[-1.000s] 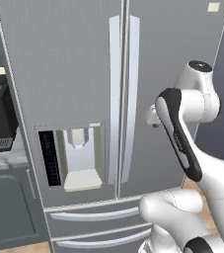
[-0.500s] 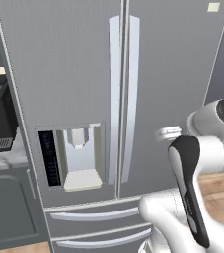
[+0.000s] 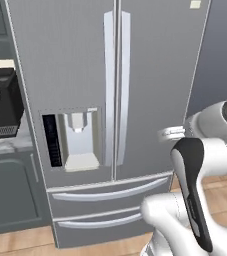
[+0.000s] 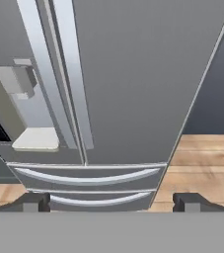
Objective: Take the donut and cupcake from the fridge and place them on the empty tray on the dining counter.
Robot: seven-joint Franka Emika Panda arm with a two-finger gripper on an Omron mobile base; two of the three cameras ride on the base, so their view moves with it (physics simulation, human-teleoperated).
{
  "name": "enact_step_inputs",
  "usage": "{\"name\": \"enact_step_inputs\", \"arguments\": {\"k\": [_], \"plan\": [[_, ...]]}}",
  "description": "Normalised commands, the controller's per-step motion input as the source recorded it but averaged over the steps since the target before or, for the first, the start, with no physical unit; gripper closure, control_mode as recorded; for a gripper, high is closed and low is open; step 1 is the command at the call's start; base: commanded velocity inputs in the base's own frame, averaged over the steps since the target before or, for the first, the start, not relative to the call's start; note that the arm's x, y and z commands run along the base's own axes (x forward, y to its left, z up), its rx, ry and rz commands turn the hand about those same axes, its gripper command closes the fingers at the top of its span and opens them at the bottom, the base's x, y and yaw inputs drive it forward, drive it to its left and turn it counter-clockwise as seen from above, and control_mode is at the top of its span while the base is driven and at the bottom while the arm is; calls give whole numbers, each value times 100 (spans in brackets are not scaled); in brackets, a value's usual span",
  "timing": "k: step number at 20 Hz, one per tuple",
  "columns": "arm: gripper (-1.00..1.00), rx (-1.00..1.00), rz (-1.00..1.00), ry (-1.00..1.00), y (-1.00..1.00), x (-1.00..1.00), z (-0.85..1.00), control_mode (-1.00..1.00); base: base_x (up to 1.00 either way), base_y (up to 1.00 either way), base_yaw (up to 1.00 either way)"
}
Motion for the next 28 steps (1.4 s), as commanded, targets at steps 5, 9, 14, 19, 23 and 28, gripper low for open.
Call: {"name": "enact_step_inputs", "arguments": {"k": [5,9,14,19,23,28], "plan": [[-100,0,0,0,0,0,0,100,-34,40,0],[-100,0,0,0,0,0,0,100,-3,48,0],[-100,0,0,0,0,0,0,100,0,35,0],[-100,0,0,0,0,0,0,100,0,21,0],[-100,0,0,0,0,0,0,100,0,10,0],[-100,1,0,0,-4,15,0,-100,0,0,0]]}}
